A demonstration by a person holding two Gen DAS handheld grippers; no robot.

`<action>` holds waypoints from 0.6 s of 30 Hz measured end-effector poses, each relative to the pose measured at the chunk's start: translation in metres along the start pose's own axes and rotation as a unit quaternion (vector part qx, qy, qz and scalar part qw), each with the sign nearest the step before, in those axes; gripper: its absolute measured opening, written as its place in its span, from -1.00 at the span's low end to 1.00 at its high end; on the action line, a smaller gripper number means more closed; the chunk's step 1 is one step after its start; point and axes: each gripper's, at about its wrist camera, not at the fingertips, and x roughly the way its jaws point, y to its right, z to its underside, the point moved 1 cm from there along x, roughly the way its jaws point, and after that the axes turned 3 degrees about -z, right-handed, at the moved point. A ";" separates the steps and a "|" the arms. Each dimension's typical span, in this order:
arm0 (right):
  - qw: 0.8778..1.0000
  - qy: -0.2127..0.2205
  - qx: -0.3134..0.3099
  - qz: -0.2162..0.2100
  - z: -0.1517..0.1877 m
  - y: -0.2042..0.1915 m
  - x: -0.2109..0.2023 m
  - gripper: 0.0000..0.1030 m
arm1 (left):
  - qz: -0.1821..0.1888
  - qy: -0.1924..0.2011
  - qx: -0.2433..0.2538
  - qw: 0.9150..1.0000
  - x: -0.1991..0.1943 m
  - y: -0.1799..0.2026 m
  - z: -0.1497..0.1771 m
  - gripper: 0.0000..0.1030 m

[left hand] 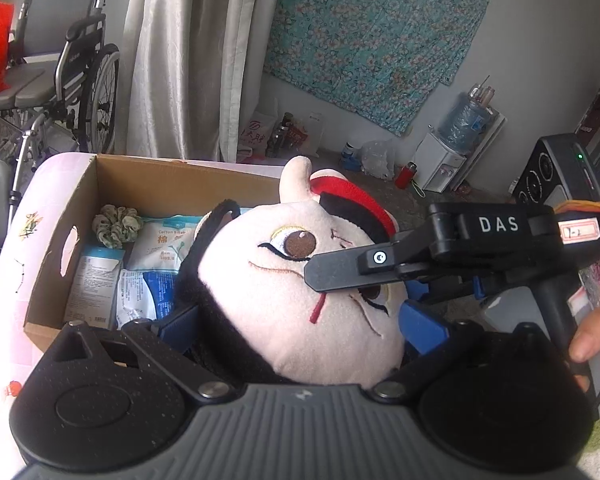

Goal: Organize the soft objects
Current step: 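Carry the plush doll over the box and lower it in with both tools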

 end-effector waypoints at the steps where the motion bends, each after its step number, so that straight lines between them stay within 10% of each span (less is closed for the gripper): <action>1: 1.000 -0.004 -0.002 0.009 -0.010 0.004 0.008 0.85 | 0.006 -0.006 -0.008 1.000 0.012 -0.005 -0.007 0.99; 9: 0.996 -0.044 -0.020 0.070 -0.074 0.046 0.075 0.85 | 0.034 -0.055 -0.069 0.996 0.108 -0.045 -0.028 0.99; 18: 0.985 -0.103 -0.061 0.123 -0.073 0.071 0.137 0.85 | 0.053 -0.127 -0.111 0.984 0.171 -0.075 0.002 0.92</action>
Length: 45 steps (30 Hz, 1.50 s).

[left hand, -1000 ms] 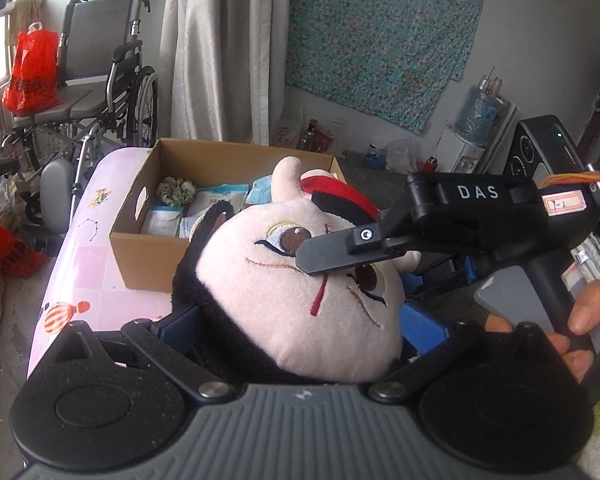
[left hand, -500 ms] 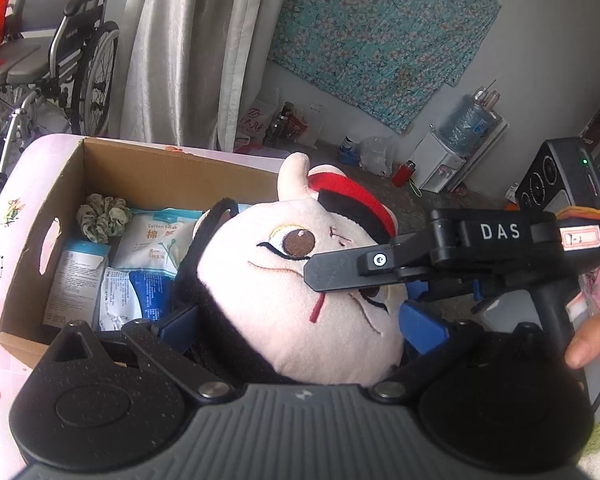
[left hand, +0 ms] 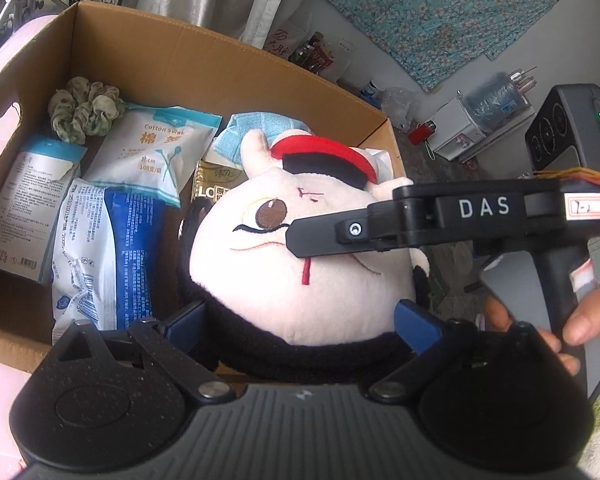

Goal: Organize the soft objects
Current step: 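Carry the plush doll over the box and lower it in with both tools, then open both tools and withdraw them from the doll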

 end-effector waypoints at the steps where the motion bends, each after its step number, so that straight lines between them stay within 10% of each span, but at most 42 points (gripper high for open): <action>1: 1.000 -0.002 -0.002 0.001 -0.001 0.000 0.004 0.86 | -0.001 -0.002 -0.002 1.000 0.002 -0.003 0.001 0.92; 14: 0.999 0.014 -0.018 0.030 0.002 -0.008 -0.002 0.91 | -0.001 0.013 0.031 0.999 -0.019 0.010 0.010 0.92; 23: 0.992 0.111 0.042 -0.037 0.025 -0.004 -0.080 0.91 | -0.050 0.082 0.083 0.992 -0.079 0.026 0.037 0.93; 31: 0.970 0.220 0.058 -0.083 0.115 -0.030 -0.155 0.98 | -0.090 0.147 0.092 0.981 -0.139 0.023 0.073 1.00; 45: 0.935 0.344 0.006 0.087 0.265 -0.084 -0.190 0.98 | -0.146 0.205 0.051 0.966 -0.198 -0.012 0.137 1.00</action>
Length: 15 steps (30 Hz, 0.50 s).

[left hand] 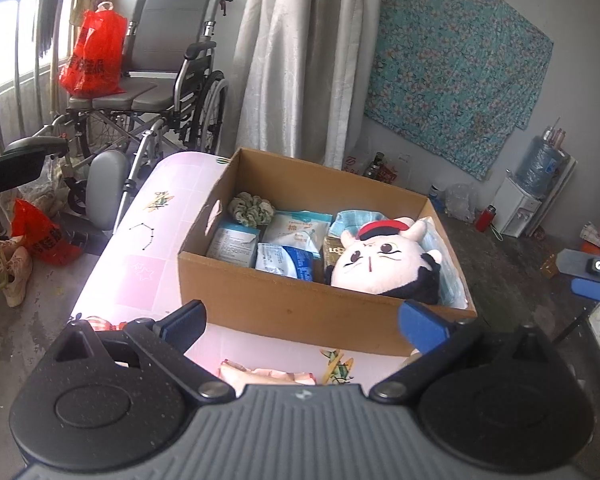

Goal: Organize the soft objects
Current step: 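Open both tools and withdraw them from the doll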

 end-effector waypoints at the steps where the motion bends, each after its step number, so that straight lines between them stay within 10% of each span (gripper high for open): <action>1: 1.000 0.001 -0.003 0.017 0.001 0.004 0.002 0.98 | -0.010 0.002 -0.005 1.000 0.002 -0.006 0.000 1.00; 11: 0.994 -0.077 0.057 0.057 0.010 0.054 0.106 0.91 | -0.145 -0.010 -0.114 0.983 0.095 -0.109 -0.054 0.61; 15: 0.989 -0.114 0.068 0.060 0.020 0.065 0.155 0.31 | -0.145 -0.055 -0.114 0.981 0.145 -0.124 -0.072 0.13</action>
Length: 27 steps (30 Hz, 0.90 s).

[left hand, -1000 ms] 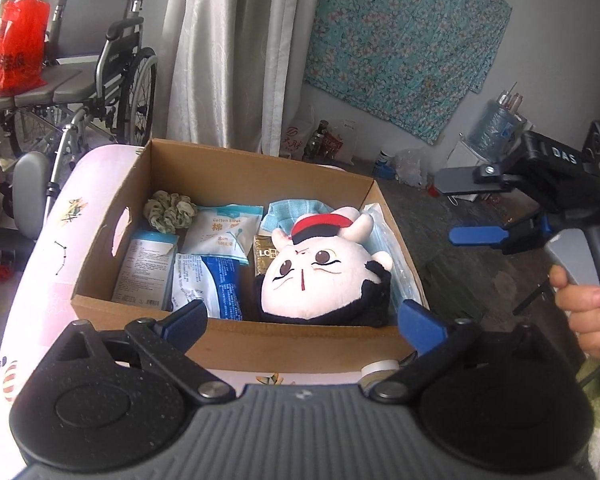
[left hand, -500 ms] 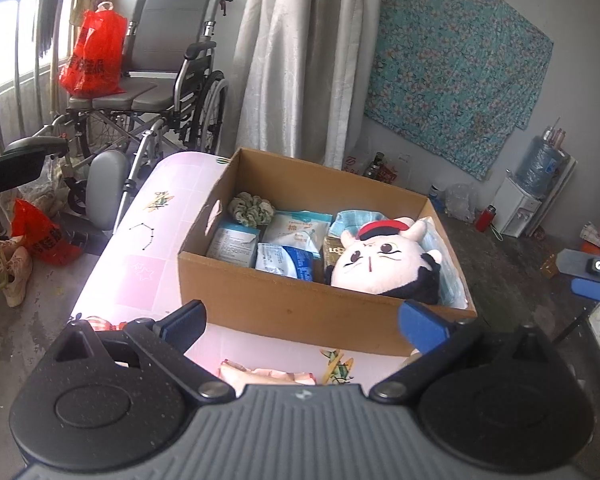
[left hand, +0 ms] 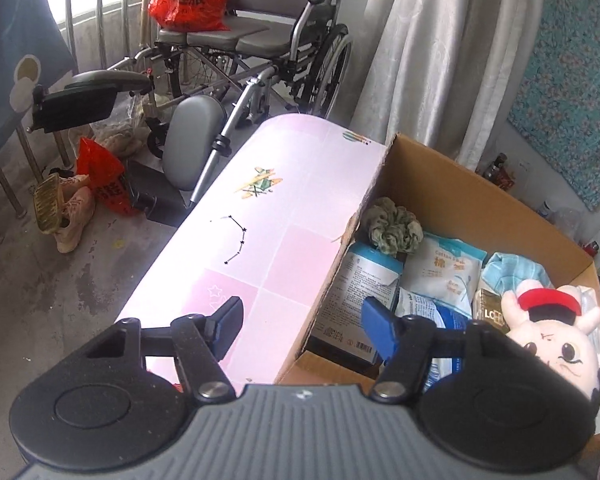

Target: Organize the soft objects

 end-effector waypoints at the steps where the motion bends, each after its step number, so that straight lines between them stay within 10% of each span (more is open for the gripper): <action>1: 1.000 -0.014 0.003 -0.002 0.000 0.001 0.013 0.09 | 0.003 -0.013 0.006 1.000 0.010 0.003 -0.001 -0.06; 4: 1.000 -0.009 0.002 -0.009 -0.002 0.005 0.025 0.07 | 0.002 -0.052 0.019 0.998 0.034 0.010 0.003 -0.31; 10: 1.000 -0.017 -0.009 0.001 -0.013 0.022 0.035 -0.61 | 0.013 -0.065 0.019 0.998 0.041 0.009 0.019 -0.27; 27: 0.999 -0.018 -0.027 0.009 -0.027 0.044 0.054 -0.65 | 0.019 -0.072 0.041 0.996 0.012 0.017 0.046 -0.02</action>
